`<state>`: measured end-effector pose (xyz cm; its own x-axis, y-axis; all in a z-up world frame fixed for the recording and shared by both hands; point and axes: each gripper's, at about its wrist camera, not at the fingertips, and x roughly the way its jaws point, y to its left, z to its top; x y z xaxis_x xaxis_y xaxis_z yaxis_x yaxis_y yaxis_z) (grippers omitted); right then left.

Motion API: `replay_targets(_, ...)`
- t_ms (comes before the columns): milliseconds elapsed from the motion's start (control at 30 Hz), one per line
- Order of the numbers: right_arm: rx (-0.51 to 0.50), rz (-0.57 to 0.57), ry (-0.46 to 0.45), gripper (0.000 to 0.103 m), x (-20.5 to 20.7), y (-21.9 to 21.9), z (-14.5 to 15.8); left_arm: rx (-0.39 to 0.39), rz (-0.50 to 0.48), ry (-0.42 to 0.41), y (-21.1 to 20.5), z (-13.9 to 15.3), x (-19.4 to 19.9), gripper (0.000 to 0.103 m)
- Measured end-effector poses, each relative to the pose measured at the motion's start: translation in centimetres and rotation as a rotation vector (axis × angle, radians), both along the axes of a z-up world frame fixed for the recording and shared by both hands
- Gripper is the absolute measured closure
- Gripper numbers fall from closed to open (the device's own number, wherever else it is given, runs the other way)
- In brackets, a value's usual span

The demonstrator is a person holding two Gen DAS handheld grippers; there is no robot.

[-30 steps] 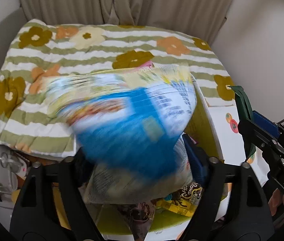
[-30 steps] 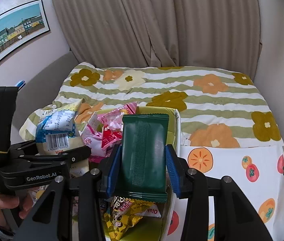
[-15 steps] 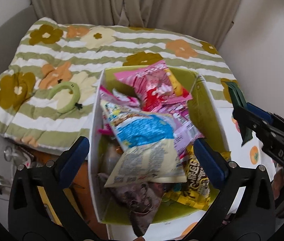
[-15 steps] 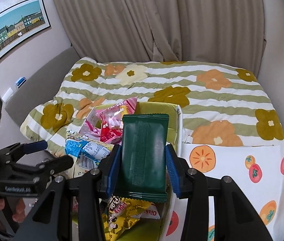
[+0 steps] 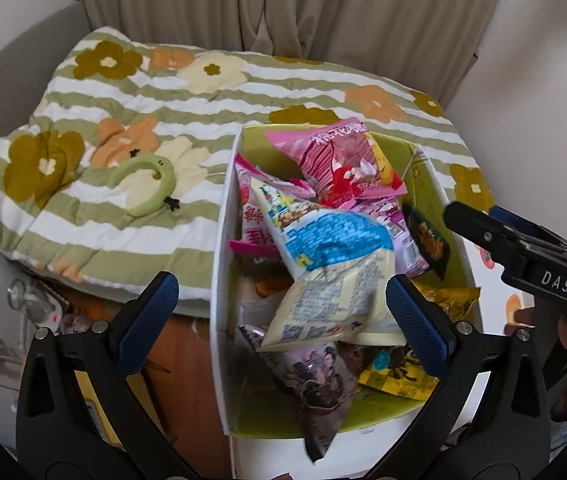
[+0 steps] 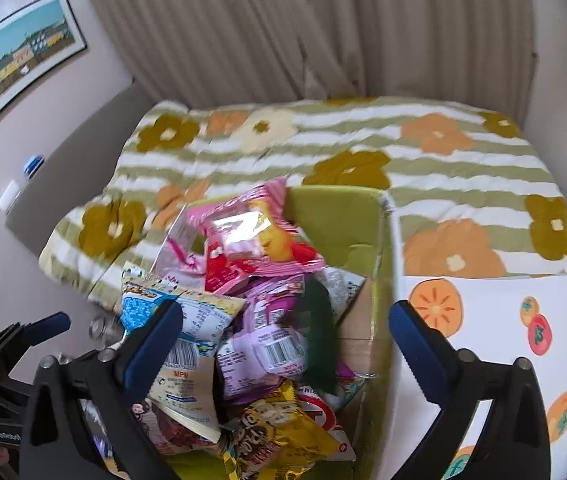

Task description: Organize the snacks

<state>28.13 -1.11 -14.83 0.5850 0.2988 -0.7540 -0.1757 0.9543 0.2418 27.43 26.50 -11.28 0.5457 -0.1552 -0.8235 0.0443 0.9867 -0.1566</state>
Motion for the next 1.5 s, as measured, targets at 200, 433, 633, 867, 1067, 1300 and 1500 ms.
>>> replay_targets(200,-0.025,-0.047,-0.001,0.0,-2.7,-0.5,-0.3,0.045,-0.031,-0.034,-0.8,0.3,-1.4,0.0)
replay_targets(433,-0.025,-0.045,-0.026,0.0,-5.1,-0.9,1.2,0.046,-0.031,-0.078,-1.6,2.3,-4.1,0.0)
replay_targets(633,-0.018,-0.056,-0.102,0.0,-8.7,-2.6,4.7,0.056,-0.031,-0.159,-3.8,6.1,-8.1,0.0)
replay_targets(867,-0.056,-0.091,-0.2,0.0,-15.4,-6.6,9.8,0.064,-0.038,-0.295,-8.3,11.1,-15.3,0.0)
replay_targets(1067,-0.104,-0.132,-0.274,0.0,-22.2,-10.5,12.6,0.075,-0.02,-0.398,-11.8,14.0,-22.0,0.0)
replay_targets(1300,-0.164,-0.176,-0.305,0.0,-28.4,-13.6,12.8,0.105,-0.008,-0.444,-14.9,14.6,-27.7,0.0)
replay_targets(1500,-0.178,-0.222,-0.312,0.0,-31.2,-15.8,12.1,0.128,-0.009,-0.473,-16.6,14.2,-30.1,0.0)
